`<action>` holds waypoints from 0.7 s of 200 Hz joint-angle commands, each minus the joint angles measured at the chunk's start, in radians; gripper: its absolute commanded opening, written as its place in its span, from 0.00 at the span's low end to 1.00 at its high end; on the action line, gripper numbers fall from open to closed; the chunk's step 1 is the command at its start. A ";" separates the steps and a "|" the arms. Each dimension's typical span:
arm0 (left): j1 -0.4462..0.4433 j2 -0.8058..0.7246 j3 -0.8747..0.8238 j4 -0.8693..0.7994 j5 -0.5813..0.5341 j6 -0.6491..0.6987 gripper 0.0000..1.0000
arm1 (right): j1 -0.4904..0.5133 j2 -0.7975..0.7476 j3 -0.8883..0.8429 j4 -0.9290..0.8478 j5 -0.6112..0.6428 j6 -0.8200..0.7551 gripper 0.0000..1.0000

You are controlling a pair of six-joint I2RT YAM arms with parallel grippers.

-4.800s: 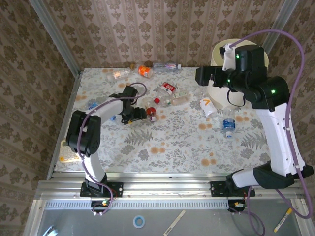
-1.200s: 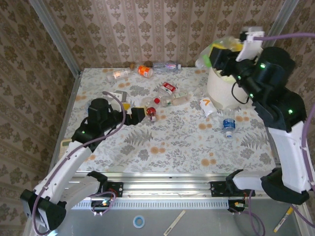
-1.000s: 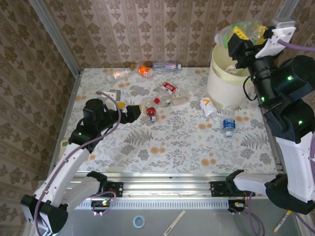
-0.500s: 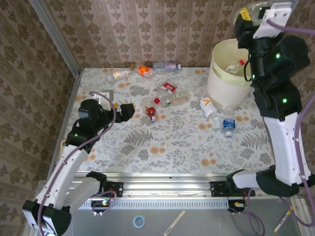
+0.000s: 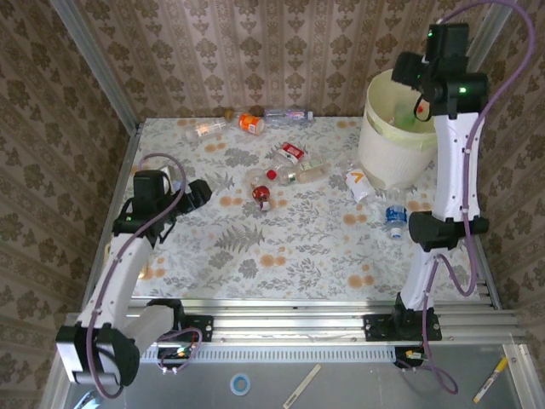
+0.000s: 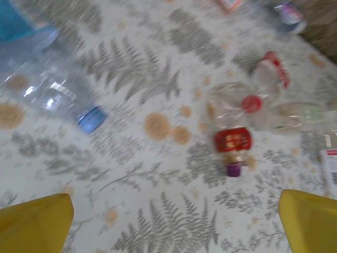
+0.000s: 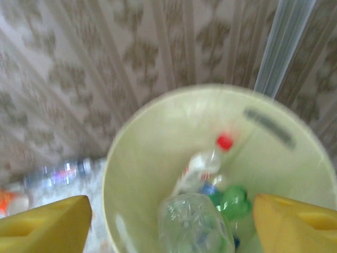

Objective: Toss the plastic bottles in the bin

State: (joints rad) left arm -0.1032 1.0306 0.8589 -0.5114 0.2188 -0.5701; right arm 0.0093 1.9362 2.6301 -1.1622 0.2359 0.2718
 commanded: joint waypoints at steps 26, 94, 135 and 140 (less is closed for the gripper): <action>0.028 0.154 0.098 -0.154 -0.046 -0.050 1.00 | 0.005 -0.288 -0.262 0.145 -0.192 0.066 0.90; 0.036 0.434 0.209 -0.133 -0.066 -0.041 0.96 | 0.083 -0.409 -0.392 0.096 -0.353 0.084 0.92; 0.043 0.575 0.250 -0.096 -0.068 -0.066 0.93 | 0.137 -0.492 -0.522 0.112 -0.349 0.072 0.92; 0.045 0.589 0.254 -0.088 -0.067 -0.071 0.93 | 0.140 -0.501 -0.536 0.114 -0.349 0.071 0.93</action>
State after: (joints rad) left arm -0.0738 1.5684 1.0748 -0.6209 0.1669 -0.6094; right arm 0.1314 1.4910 2.1494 -1.0573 -0.0906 0.3443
